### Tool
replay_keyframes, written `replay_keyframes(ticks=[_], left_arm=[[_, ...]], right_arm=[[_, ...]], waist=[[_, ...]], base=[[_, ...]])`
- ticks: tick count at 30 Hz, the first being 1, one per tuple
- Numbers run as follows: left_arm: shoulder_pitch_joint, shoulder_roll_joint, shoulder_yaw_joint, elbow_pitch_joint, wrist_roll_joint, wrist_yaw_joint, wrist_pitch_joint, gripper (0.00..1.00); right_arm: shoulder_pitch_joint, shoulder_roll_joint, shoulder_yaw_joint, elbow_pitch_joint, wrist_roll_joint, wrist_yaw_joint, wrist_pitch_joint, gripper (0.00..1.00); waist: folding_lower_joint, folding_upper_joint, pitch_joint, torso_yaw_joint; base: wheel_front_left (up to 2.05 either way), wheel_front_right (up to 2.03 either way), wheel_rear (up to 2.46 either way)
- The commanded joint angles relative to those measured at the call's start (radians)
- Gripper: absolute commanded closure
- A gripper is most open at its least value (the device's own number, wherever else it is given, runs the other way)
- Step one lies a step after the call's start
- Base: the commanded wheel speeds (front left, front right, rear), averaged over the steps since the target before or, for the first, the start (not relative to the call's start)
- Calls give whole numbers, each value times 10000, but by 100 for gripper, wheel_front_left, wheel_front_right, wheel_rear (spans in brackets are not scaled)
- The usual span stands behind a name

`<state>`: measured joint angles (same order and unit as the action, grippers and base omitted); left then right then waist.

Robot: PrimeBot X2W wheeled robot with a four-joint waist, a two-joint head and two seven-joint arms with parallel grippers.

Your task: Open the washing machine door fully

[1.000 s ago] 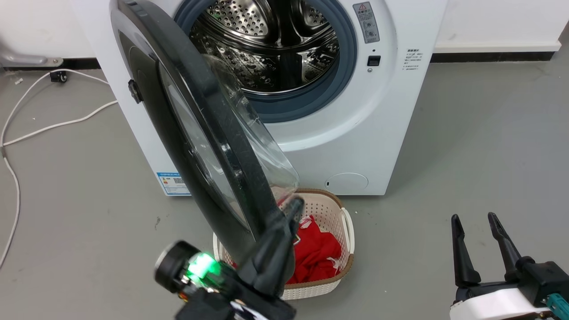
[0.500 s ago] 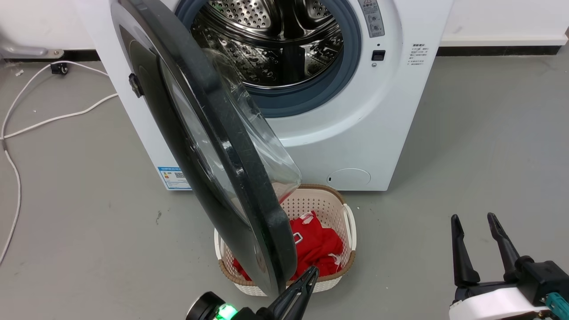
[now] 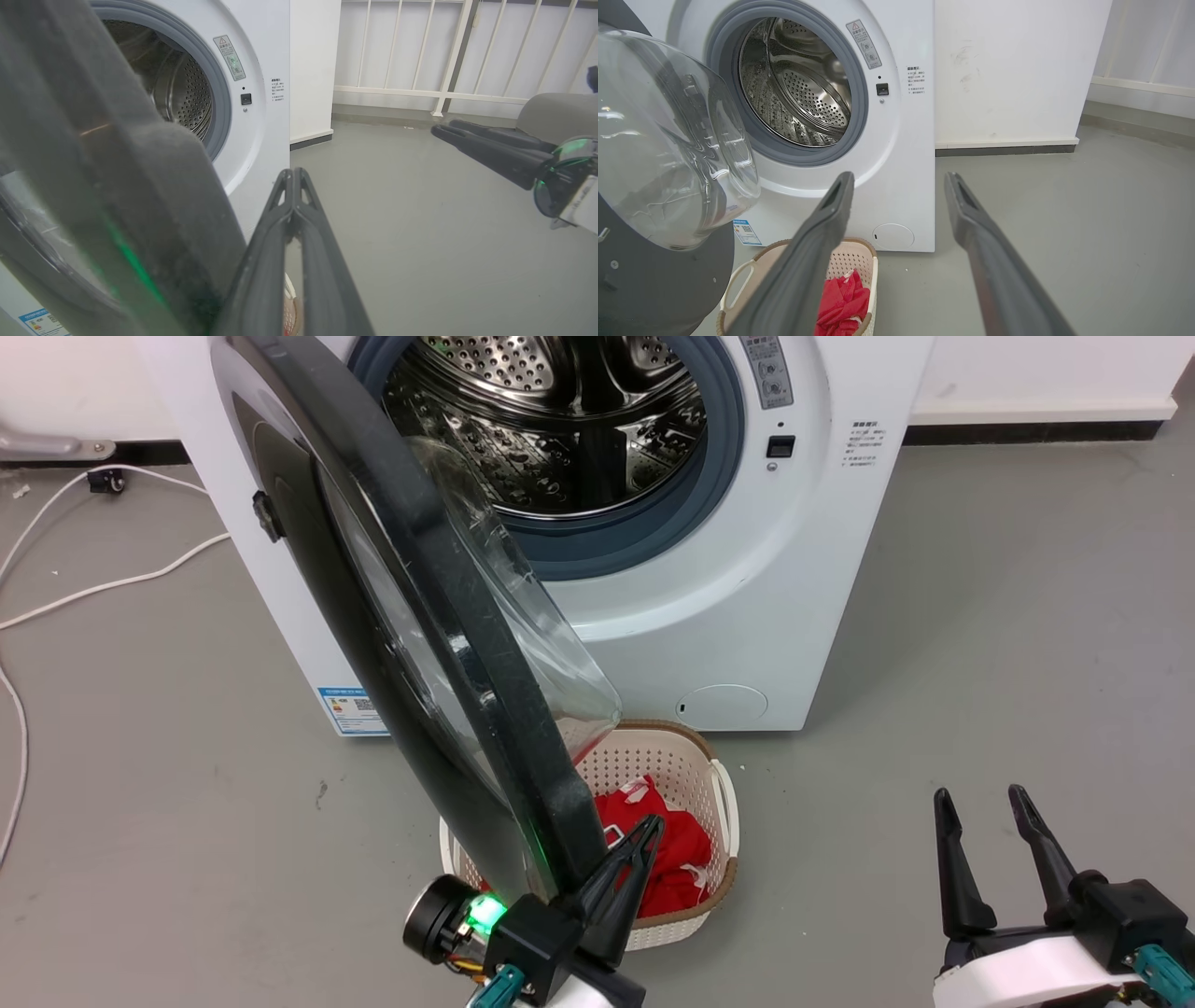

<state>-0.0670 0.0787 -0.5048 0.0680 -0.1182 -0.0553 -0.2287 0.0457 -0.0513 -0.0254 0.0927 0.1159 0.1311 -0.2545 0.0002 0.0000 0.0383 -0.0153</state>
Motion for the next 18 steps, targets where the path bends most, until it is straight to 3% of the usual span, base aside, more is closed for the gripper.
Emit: replay_keyframes(ticks=[1, 18], left_arm=[[-234, 2, 115, 159, -40, 110, -71, 100], [-441, 36, 559, 1019, -413, 878, -313, 100]], right_arm=[[-26, 21, -9, 8, 28, -7, 0, 0], [45, 22, 26, 118, 172, -7, 44, 0]], waist=[[-2, 0, 4, -12], [-2, 0, -96, -3]], base=[[0, 0, 0], [0, 0, 0]])
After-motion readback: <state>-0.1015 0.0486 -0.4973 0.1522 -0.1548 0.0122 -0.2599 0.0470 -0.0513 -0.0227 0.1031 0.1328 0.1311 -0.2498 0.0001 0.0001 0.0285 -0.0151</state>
